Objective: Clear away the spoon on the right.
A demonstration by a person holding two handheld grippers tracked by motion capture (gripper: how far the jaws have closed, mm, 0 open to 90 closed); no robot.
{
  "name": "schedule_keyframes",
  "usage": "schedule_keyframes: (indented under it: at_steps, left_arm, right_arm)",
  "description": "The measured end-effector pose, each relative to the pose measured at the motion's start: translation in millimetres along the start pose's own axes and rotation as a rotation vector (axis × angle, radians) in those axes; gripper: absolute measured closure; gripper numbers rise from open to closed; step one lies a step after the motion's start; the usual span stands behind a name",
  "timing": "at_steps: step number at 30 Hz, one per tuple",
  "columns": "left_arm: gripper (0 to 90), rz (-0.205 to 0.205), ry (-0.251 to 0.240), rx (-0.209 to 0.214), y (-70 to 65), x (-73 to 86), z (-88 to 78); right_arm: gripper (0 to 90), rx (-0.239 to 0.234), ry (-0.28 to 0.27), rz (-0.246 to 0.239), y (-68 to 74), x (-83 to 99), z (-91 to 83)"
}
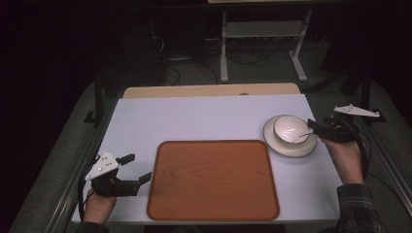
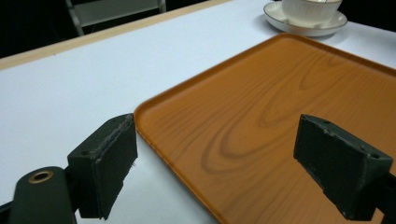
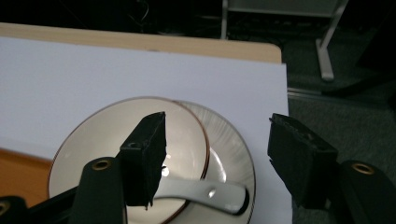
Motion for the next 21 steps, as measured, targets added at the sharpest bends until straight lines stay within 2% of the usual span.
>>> schedule_keyframes:
  at_steps: [2, 3, 4, 5, 7, 13, 17, 20, 21]
  left_arm:
    - [12.9, -0.005, -0.001, 0.000, 0.9, -0.8, 2.6]
    - [12.9, 0.001, 0.007, 0.010, -0.4, -0.1, 5.9]
    - [12.9, 0.001, 0.007, 0.010, -0.4, -0.1, 5.9]
    - [12.9, 0.009, 0.012, 0.019, -1.9, 0.1, 7.6]
    - [12.9, 0.011, 0.011, 0.019, -3.0, -0.8, 7.5]
    - [12.9, 0.015, 0.002, 0.022, -4.2, -1.8, 5.2]
    - [12.9, 0.019, 0.001, 0.024, -4.3, -2.8, 6.1]
    - [12.9, 0.018, 0.001, 0.027, -4.2, -2.4, 8.4]
    - [12.9, 0.018, 0.003, 0.027, -3.5, -1.8, 9.2]
  right_arm:
    - [35.7, -0.001, 0.008, 0.001, 1.4, 6.5, -2.1]
    - [30.6, 0.004, 0.010, 0.043, 0.7, 12.7, -4.5]
    - [30.6, 0.004, 0.010, 0.043, 0.7, 12.7, -4.5]
    - [28.8, 0.015, 0.009, 0.067, -1.6, 17.8, -6.0]
    - [27.6, 0.019, 0.006, 0.082, -3.3, 21.8, -5.7]
    - [29.1, -0.003, 0.012, 0.080, 2.9, 29.0, -2.0]
    - [29.5, 0.005, 0.029, 0.080, 3.0, 33.7, 0.7]
    - [32.3, 0.001, 0.035, 0.100, -0.5, 38.2, 2.5]
    - [33.9, -0.018, 0.040, 0.111, -0.8, 40.3, 4.4]
Point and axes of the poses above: each handheld gripper's, and its own axes: z roughly forward along the jaws, x roughly out of its underside, y roughly to its left, the point moved 7 cm from there along z, roughly forward along the jaws, and after that the axes turned 9 degrees about -y, right-handed, at the moved point
